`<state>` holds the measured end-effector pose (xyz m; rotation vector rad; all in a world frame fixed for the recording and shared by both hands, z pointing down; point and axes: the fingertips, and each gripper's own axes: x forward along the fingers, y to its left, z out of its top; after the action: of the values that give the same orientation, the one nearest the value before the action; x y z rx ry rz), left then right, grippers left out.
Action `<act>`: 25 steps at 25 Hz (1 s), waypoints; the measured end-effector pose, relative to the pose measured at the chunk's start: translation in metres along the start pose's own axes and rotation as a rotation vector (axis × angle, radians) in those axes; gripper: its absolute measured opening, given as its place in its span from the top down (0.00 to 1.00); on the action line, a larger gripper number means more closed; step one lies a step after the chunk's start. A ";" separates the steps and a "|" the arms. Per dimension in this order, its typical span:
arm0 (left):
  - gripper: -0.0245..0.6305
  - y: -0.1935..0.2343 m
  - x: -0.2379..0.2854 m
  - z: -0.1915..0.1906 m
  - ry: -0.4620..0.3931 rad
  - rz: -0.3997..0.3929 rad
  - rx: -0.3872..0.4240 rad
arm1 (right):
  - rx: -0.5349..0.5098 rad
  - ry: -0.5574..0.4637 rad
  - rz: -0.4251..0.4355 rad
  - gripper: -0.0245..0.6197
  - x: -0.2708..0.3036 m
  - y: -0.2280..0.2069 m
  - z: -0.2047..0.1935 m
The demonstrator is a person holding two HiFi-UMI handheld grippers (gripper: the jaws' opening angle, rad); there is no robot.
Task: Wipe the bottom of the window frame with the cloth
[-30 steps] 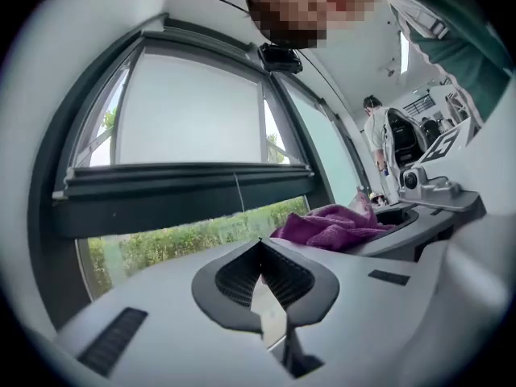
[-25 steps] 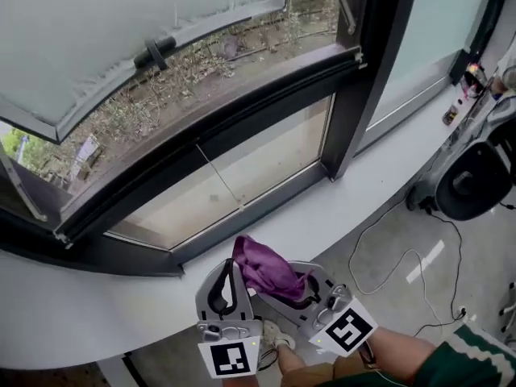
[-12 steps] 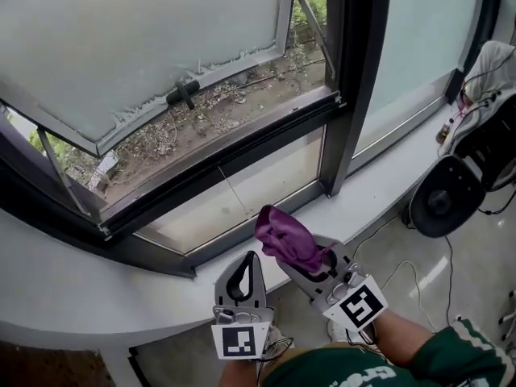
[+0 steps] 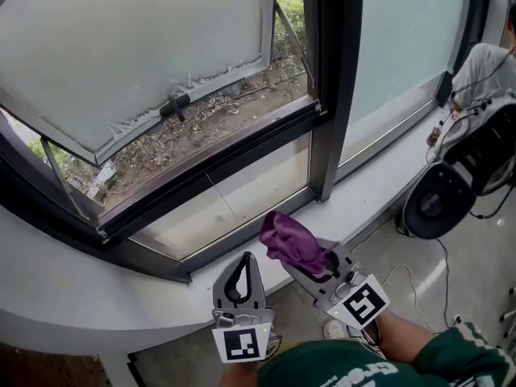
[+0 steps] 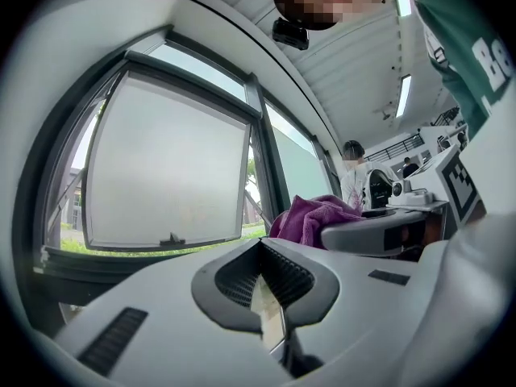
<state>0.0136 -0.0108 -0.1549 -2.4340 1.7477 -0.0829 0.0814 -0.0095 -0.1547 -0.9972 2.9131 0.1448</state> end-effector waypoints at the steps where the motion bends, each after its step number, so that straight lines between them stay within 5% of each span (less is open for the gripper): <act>1: 0.96 -0.001 0.000 0.001 -0.004 0.002 0.003 | -0.005 0.001 -0.003 0.73 -0.001 -0.001 0.000; 8: 0.96 -0.006 -0.001 0.006 -0.027 0.032 0.048 | -0.046 0.008 -0.021 0.74 -0.016 -0.006 0.007; 17: 0.96 -0.031 0.005 0.010 -0.055 -0.043 0.053 | -0.132 0.047 -0.036 0.74 -0.027 0.002 -0.001; 25: 0.96 -0.003 0.002 0.005 -0.042 -0.120 0.162 | -0.162 0.062 -0.082 0.74 0.010 0.019 -0.005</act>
<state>0.0177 -0.0114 -0.1591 -2.4033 1.5135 -0.1775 0.0614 -0.0014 -0.1494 -1.1634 2.9487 0.3566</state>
